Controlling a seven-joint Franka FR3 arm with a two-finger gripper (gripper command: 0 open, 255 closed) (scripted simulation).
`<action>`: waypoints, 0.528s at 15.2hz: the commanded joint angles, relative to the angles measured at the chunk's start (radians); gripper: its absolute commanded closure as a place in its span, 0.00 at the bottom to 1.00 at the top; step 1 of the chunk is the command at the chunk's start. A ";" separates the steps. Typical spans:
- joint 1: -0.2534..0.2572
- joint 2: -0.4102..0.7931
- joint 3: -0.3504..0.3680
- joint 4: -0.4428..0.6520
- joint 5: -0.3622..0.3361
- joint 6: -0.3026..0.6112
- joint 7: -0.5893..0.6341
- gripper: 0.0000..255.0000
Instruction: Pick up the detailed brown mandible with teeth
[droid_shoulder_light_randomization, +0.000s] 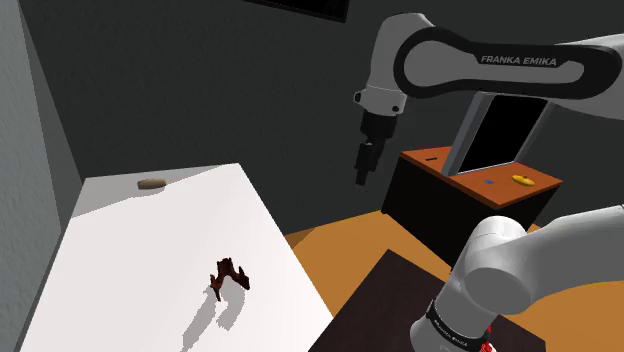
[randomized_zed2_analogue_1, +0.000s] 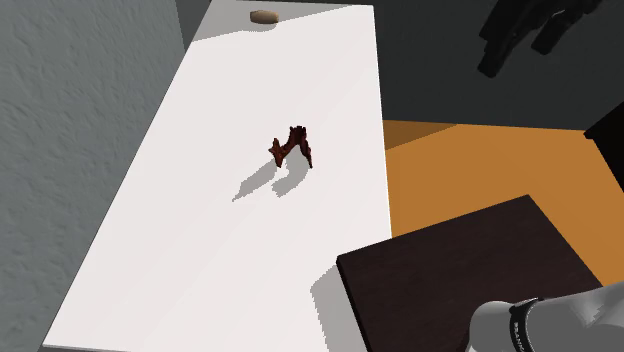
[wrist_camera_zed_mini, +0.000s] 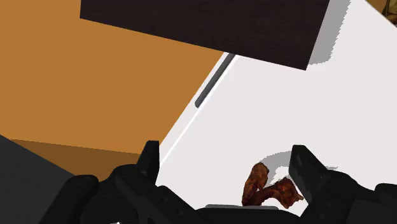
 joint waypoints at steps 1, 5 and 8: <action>0.000 0.000 0.000 0.000 0.000 0.000 0.000 0.00; 0.012 0.078 0.053 -0.052 0.018 0.140 0.053 0.00; 0.019 0.153 0.093 -0.075 0.026 0.246 0.094 0.00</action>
